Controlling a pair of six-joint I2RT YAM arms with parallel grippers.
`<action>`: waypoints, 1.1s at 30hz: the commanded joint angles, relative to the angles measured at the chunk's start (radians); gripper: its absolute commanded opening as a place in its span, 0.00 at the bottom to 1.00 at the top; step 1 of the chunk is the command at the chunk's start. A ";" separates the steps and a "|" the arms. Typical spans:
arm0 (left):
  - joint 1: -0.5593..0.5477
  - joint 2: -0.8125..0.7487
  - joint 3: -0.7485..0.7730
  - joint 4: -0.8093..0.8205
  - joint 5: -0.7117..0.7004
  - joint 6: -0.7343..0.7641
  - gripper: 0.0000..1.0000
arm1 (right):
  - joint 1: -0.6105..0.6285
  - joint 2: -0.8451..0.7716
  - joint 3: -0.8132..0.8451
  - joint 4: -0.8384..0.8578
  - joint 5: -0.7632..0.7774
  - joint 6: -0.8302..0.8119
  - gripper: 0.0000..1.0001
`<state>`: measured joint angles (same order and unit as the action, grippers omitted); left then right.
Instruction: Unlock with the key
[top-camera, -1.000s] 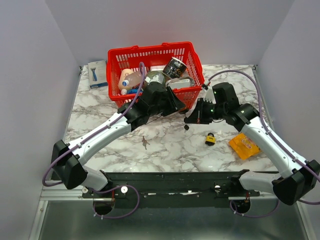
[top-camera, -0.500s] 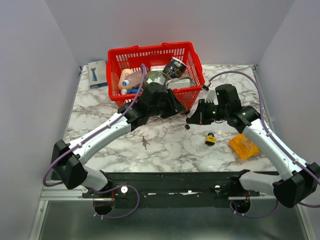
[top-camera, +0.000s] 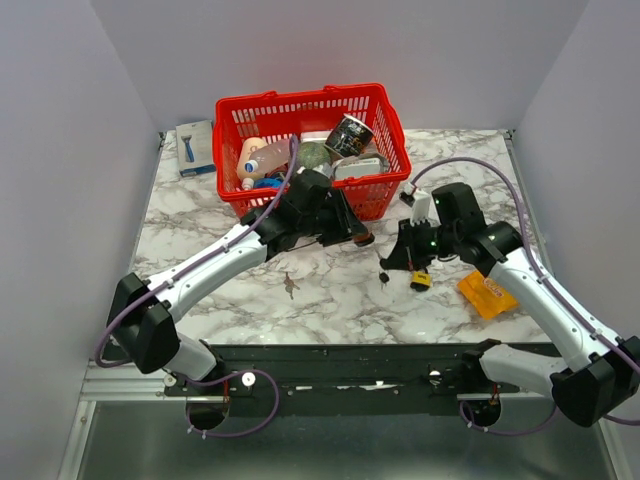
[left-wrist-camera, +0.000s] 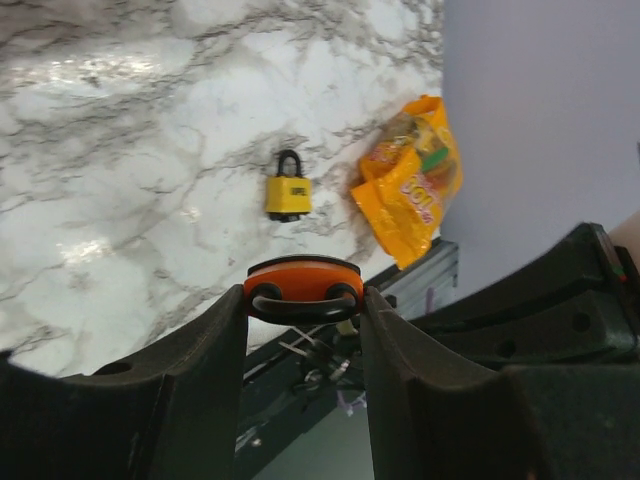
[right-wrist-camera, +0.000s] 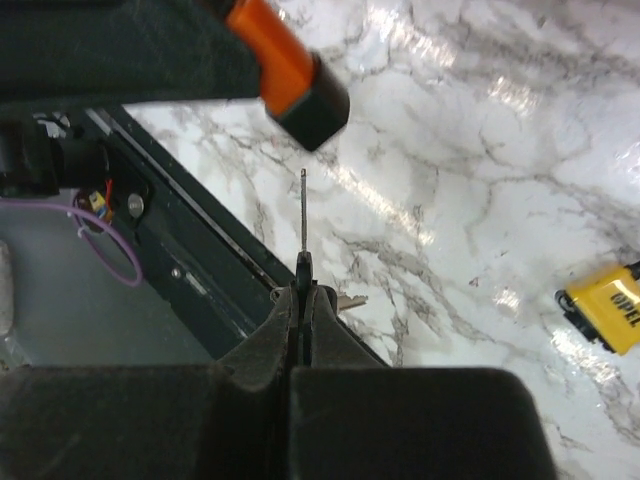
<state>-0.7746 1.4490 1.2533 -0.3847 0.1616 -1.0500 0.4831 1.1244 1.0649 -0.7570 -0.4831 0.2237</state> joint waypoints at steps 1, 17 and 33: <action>0.023 0.025 -0.034 -0.043 -0.077 0.054 0.00 | 0.002 -0.038 -0.063 -0.050 -0.077 -0.018 0.01; 0.028 0.333 0.003 -0.258 -0.062 0.316 0.00 | 0.003 -0.098 -0.128 -0.054 -0.025 0.091 0.01; -0.021 0.440 0.109 -0.323 -0.205 0.472 0.00 | 0.002 -0.097 -0.111 -0.041 -0.002 0.108 0.01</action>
<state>-0.7715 1.8778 1.4967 -0.5049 0.0238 -0.5289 0.4831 1.0378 0.9375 -0.8089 -0.5102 0.3180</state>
